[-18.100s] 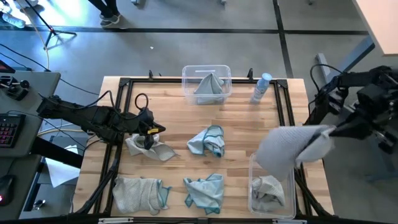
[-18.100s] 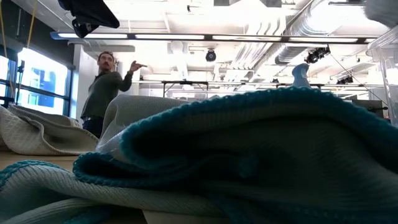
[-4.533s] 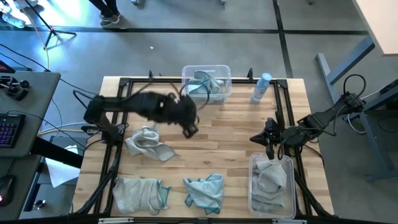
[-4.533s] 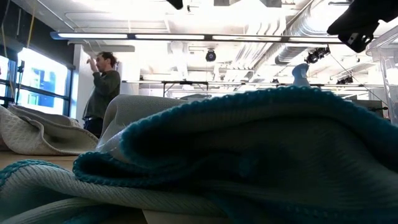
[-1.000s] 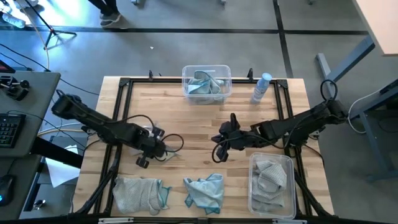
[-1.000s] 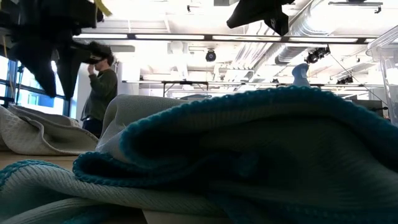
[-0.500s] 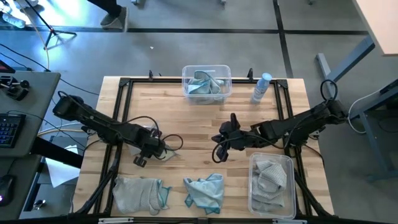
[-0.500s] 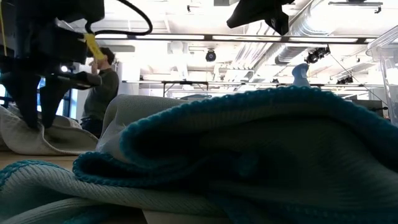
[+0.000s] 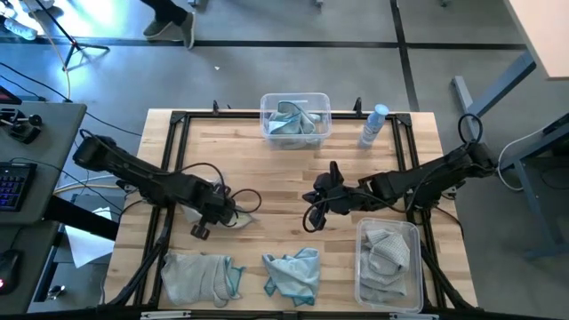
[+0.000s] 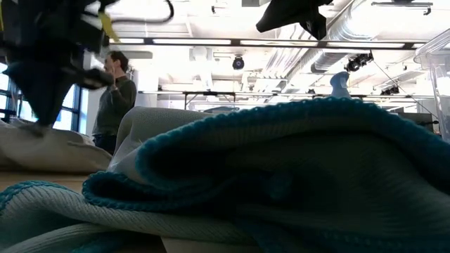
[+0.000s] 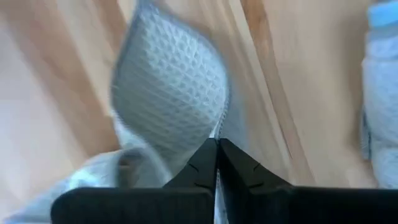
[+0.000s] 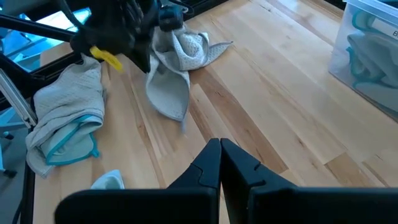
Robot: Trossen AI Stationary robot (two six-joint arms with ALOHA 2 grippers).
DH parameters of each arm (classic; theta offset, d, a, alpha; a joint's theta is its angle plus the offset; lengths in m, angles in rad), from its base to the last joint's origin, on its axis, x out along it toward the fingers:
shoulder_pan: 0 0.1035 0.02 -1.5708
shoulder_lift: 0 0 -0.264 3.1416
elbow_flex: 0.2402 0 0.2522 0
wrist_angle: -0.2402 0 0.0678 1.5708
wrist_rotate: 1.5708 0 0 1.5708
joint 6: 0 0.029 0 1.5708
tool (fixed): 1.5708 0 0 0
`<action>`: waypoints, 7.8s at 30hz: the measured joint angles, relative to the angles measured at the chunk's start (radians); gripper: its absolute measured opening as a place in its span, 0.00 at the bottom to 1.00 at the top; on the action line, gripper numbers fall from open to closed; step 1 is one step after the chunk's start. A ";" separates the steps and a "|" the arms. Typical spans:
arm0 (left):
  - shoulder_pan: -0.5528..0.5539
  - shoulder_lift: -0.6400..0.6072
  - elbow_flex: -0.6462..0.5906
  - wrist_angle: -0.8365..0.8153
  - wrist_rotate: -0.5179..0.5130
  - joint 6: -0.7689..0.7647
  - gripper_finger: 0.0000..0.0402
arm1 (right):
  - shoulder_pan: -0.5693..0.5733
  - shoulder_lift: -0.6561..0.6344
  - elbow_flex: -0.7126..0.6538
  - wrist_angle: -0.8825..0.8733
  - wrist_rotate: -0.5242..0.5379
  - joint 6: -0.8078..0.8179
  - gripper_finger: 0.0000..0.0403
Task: Sort microfiber towel by color & place in baskets
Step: Put the gray microfiber towel into the bottom transparent bin
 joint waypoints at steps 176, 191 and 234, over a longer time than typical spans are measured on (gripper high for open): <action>0.100 -0.032 0.310 0.419 -0.407 -0.427 0.10 | 0.845 0.023 0.929 -1.180 0.417 0.560 0.00; 0.103 -0.032 0.310 0.434 -0.402 -0.357 0.10 | 0.824 0.032 0.406 -1.089 0.066 0.987 0.00; 0.102 -0.031 0.312 0.433 -0.399 -0.349 0.10 | 0.628 0.031 -0.203 -0.386 -0.454 0.713 0.36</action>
